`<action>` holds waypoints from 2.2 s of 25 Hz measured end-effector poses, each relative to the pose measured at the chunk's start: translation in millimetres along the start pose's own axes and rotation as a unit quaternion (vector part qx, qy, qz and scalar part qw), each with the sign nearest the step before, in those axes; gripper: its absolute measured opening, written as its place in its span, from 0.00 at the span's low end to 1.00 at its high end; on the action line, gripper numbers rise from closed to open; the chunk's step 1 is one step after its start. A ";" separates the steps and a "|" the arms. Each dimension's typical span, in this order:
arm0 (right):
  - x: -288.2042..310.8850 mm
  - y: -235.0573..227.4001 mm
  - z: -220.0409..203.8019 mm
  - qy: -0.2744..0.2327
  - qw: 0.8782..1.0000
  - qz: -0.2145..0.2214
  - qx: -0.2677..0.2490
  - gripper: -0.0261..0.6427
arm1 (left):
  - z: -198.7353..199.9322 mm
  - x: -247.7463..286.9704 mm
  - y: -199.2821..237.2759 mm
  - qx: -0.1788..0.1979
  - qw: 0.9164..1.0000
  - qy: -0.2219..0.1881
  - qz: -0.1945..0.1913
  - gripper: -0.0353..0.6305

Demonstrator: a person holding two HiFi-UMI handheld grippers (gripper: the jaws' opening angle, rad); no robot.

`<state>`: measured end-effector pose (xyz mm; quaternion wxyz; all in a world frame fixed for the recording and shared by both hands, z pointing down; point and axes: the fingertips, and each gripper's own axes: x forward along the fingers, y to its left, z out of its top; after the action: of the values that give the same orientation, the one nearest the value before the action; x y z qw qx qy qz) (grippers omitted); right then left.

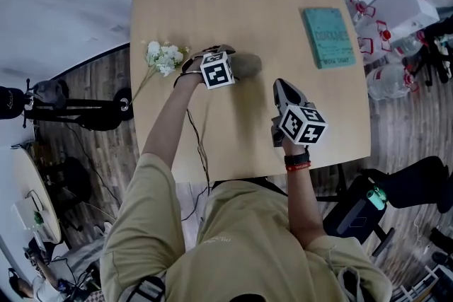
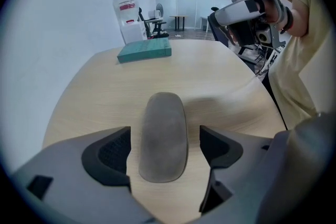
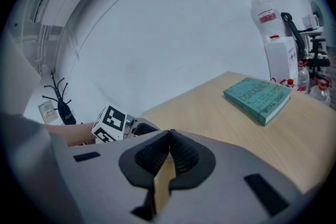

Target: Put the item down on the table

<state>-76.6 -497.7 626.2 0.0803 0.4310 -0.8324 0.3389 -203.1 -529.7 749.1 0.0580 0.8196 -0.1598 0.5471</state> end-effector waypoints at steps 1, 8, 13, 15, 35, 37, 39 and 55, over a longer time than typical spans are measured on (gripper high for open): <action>-3.6 1.0 2.1 -0.001 1.000 0.002 -0.004 0.06 | 2.3 -6.8 0.6 -0.005 1.000 -0.004 0.009 0.63; -38.0 13.3 20.2 -0.021 0.999 0.012 -0.029 0.06 | 29.5 -64.9 -25.7 -0.054 0.995 -0.069 0.050 0.62; -64.1 33.6 31.5 -0.038 0.998 0.035 -0.045 0.06 | 47.9 -103.8 -42.1 -0.113 0.979 -0.124 0.116 0.62; -75.6 44.4 34.7 -0.041 0.996 0.051 -0.052 0.06 | 54.6 -118.2 -53.5 -0.138 0.970 -0.149 0.131 0.62; -188.8 87.9 54.5 -0.097 0.986 0.072 -0.115 0.06 | 95.4 -231.3 -170.5 -0.246 0.902 -0.238 0.263 0.38; -197.2 88.4 55.2 -0.101 0.985 0.071 -0.119 0.06 | 98.8 -242.1 -178.0 -0.257 0.891 -0.251 0.276 0.36; -204.9 88.5 54.6 -0.104 0.985 0.068 -0.121 0.06 | 100.5 -252.7 -185.8 -0.268 0.880 -0.265 0.289 0.34; -254.4 96.1 33.9 -0.117 0.979 0.065 -0.155 0.06 | 95.9 -313.6 -248.2 -0.346 0.781 -0.345 0.389 0.20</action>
<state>11.1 -312.1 444.6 0.0265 0.3952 -0.9047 0.1572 -148.0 -259.5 443.9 0.0610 0.7463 -0.6533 0.1121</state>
